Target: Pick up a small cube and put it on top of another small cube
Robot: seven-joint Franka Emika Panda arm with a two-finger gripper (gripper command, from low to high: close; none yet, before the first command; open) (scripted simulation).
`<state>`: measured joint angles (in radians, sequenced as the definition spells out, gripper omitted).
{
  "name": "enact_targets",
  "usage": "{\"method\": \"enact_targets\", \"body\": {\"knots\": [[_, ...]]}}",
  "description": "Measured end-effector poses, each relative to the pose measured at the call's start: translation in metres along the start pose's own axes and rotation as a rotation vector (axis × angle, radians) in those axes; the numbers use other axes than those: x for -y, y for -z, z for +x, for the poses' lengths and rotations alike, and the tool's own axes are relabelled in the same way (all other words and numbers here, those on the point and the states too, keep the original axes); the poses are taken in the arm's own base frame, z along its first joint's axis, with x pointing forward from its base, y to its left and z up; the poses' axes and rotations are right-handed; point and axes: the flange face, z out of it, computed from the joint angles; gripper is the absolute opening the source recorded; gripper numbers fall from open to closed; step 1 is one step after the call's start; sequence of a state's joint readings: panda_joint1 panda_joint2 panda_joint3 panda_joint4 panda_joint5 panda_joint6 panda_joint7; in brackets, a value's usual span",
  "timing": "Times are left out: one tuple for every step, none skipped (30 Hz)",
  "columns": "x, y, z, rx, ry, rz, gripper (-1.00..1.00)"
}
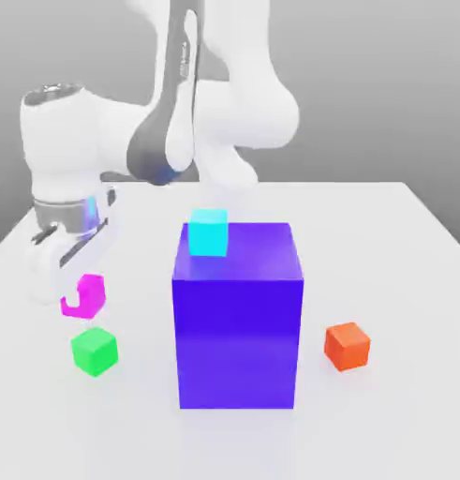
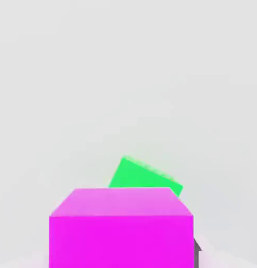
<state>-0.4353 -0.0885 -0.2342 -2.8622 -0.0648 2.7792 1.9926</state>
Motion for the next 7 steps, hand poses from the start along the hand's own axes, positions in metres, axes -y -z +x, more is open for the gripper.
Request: {"method": "enact_targets", "body": {"knots": [[0.000, -0.009, 0.000, 0.000, -0.001, -0.001, -1.00], [-0.001, -0.018, 0.000, 0.000, -0.001, -0.001, -1.00], [-0.001, -0.027, 0.000, 0.001, 0.000, -0.002, -1.00], [-0.002, -0.036, -0.001, 0.002, 0.001, -0.002, 1.00], [-0.002, -0.036, -0.001, 0.002, 0.001, -0.002, 1.00], [-0.002, -0.036, -0.001, 0.002, 0.001, -0.002, 1.00], [-0.002, -0.036, -0.001, 0.002, 0.001, -0.002, 1.00]]}}
